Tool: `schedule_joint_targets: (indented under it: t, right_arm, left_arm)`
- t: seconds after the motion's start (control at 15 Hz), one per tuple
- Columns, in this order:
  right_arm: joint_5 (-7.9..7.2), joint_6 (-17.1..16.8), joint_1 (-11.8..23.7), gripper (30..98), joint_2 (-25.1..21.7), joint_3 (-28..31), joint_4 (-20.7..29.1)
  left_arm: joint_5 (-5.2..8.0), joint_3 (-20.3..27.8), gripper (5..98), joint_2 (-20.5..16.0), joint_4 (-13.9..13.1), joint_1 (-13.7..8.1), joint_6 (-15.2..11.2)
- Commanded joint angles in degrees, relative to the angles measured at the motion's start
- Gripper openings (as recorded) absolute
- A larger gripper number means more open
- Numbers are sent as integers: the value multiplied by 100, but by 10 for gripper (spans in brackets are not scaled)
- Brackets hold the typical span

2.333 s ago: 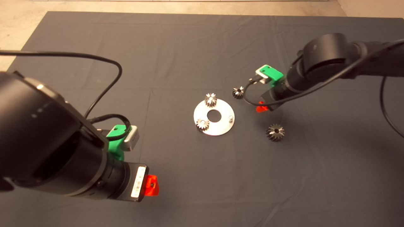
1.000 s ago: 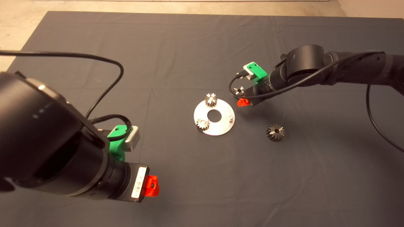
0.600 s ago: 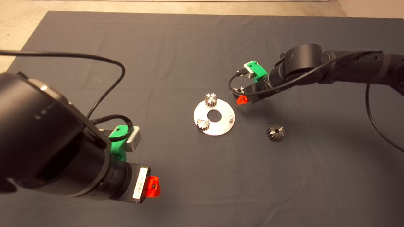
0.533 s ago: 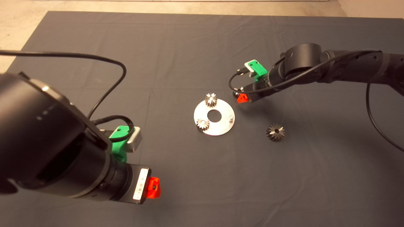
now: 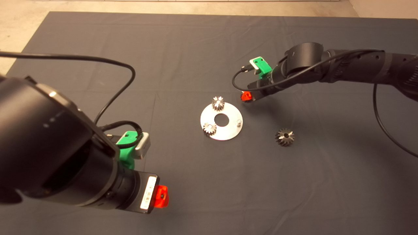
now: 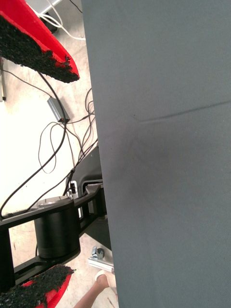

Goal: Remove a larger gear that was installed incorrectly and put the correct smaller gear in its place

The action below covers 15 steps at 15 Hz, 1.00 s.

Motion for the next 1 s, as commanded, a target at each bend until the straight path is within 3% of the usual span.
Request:
schedule_joint_targets:
  t: [0.0,0.93]
  right_arm:
    - [194,26,115,925,46,-148,-173]
    - [269,-18,47,925,301,-473,-177]
  left_arm:
    - [757,90,982,11,-94,-83,18]
    - [757,90,982,11,-94,-83,27]
